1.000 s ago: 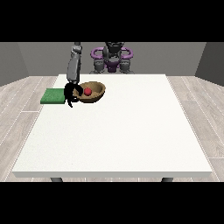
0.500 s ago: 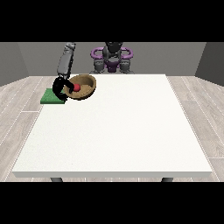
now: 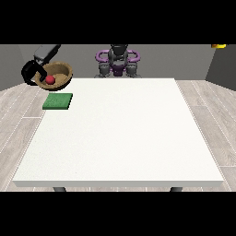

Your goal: Pick the cup and pour the ball into the bowl, then pick the bowl and place it on the pad

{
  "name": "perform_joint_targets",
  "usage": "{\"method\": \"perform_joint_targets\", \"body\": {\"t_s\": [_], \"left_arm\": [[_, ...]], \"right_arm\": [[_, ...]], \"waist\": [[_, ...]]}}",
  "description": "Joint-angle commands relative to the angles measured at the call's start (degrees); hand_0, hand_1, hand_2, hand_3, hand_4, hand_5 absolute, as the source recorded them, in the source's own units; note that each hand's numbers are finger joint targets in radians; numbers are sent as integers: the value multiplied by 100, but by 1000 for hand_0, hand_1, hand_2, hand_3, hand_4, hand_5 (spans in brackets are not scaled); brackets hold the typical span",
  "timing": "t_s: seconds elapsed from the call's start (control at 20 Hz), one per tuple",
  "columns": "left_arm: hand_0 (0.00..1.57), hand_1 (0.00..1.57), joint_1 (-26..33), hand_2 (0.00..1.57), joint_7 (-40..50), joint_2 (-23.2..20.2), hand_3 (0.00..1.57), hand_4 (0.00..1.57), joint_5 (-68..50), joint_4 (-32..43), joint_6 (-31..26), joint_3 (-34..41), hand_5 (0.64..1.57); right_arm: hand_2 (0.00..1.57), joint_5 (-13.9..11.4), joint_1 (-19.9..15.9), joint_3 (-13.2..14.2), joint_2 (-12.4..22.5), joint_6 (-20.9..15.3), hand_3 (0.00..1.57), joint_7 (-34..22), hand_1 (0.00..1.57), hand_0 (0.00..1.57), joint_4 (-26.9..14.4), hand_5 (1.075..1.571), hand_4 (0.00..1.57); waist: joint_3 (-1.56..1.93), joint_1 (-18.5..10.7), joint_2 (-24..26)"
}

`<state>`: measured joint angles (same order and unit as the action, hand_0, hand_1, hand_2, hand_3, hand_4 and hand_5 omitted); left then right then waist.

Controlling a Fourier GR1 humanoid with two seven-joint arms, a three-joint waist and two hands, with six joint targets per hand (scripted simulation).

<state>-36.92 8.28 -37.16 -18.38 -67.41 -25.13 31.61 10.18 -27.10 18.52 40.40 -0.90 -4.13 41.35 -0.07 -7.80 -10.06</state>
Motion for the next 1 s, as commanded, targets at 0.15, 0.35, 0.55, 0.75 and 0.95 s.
{"method": "perform_joint_targets", "body": {"t_s": [0.15, 0.35, 0.55, 0.75, 0.95], "left_arm": [[0, 0, 458, 0, -548, -480, 0, 1203, 11, 754, -284, 334, 1546], [0, 0, 831, 0, -1116, -184, 0, 1210, 173, 597, -205, 218, 1555], [0, 0, 329, 0, -685, -742, 0, 1212, -205, 817, -382, 346, 1553], [0, 0, 434, 0, -1113, -581, 0, 1205, 62, 893, -191, 197, 1556], [0, 0, 347, 0, -1041, -780, 0, 1203, -68, 1065, -195, 252, 1557]], "right_arm": [[1571, -70, 49, -159, -86, 173, 532, -291, 1571, 1571, 248, 1564, 1099], [1571, -43, 38, 6, 152, 471, 381, -2, 1571, 1571, -70, 1568, 1123], [1571, 104, -291, 225, -98, 285, 453, 266, 1571, 1571, -406, 1566, 1069], [1571, 4, -437, -49, -720, -72, 454, 95, 1571, 1571, -177, 1570, 1044], [1571, 76, -506, 57, -808, -68, 552, 250, 1571, 1571, -361, 1571, 1023]], "waist": [[2, 516, 257], [7, 415, -38], [13, 333, -343], [8, 406, -264], [10, 493, -321]]}}
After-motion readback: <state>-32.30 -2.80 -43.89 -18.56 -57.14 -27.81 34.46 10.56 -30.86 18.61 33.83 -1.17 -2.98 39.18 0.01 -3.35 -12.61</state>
